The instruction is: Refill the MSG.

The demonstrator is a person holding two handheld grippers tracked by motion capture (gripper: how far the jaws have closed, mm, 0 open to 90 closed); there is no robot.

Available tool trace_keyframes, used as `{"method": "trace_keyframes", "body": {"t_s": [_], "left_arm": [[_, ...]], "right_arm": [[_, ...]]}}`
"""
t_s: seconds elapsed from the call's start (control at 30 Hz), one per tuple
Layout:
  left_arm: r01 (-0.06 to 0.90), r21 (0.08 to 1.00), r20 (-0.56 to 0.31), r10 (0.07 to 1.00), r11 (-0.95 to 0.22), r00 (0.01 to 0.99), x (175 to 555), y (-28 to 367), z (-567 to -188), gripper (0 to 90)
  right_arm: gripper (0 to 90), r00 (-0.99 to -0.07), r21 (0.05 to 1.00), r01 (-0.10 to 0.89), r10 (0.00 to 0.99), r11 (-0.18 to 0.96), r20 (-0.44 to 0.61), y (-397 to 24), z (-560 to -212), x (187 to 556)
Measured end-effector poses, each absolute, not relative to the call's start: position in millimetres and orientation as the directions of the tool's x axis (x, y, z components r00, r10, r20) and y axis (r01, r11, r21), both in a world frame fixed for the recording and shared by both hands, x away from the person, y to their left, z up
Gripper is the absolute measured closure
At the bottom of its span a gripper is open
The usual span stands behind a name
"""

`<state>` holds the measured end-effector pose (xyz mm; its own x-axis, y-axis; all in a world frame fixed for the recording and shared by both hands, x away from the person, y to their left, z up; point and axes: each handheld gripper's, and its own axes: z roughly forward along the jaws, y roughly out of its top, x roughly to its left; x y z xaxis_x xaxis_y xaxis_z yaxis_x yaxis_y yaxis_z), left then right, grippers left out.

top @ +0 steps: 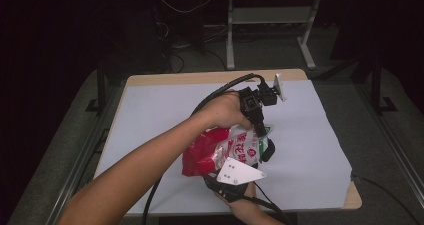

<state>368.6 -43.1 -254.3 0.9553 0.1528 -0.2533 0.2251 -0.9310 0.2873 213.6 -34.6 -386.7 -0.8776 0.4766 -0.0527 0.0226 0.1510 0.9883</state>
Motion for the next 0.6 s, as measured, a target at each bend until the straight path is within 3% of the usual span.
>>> {"method": "trace_keyframes", "body": {"t_s": [0.6], "left_arm": [[0.227,0.293,-0.259,0.151,-0.929,0.954,370.1,-41.9,-255.1,89.9]], "right_arm": [[90.0,-0.877,0.988,0.014,0.476,0.151,-0.060,-35.4,-384.3,214.3]]}}
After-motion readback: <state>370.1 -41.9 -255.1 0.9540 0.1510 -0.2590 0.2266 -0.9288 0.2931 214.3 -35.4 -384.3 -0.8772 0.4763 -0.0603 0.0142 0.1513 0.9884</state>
